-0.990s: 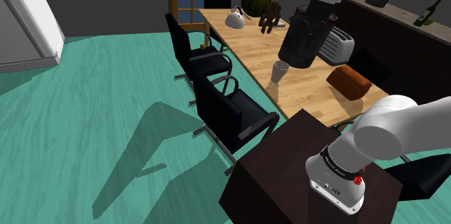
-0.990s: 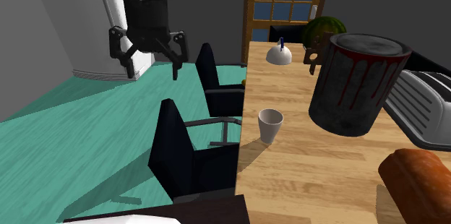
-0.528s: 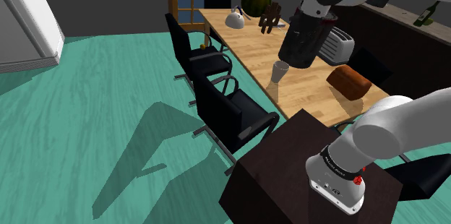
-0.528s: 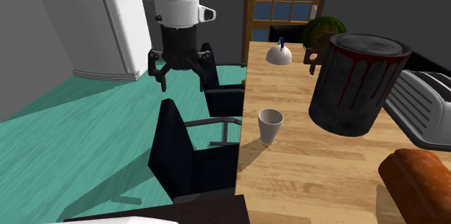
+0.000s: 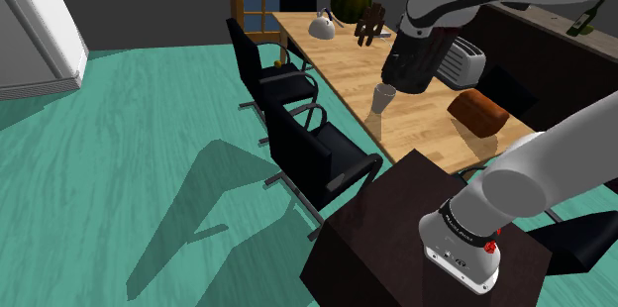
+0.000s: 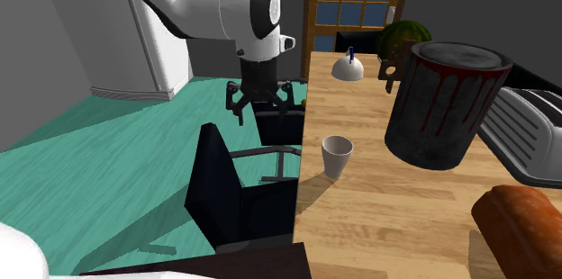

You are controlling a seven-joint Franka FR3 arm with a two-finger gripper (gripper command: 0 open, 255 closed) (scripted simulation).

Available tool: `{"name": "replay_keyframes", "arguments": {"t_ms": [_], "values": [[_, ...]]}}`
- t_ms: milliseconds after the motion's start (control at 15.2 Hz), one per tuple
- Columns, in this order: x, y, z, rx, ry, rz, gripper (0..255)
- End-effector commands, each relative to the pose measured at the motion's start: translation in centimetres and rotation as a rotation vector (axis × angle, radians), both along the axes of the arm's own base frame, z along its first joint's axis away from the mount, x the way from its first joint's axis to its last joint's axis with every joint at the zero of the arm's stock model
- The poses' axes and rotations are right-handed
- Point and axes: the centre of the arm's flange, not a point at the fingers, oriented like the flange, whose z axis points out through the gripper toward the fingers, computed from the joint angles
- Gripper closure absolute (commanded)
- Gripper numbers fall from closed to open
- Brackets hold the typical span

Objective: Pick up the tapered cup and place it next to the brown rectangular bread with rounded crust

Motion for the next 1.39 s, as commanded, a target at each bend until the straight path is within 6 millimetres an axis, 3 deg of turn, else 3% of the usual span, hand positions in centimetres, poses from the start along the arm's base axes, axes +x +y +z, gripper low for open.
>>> {"name": "replay_keyframes", "arguments": {"t_ms": [0,1320], "values": [[0.9,-1.5,-2.1,-0.013,-0.002,0.002,0],[11.8,-17.8,-17.8,-0.128,-0.013,0.019,0]]}}
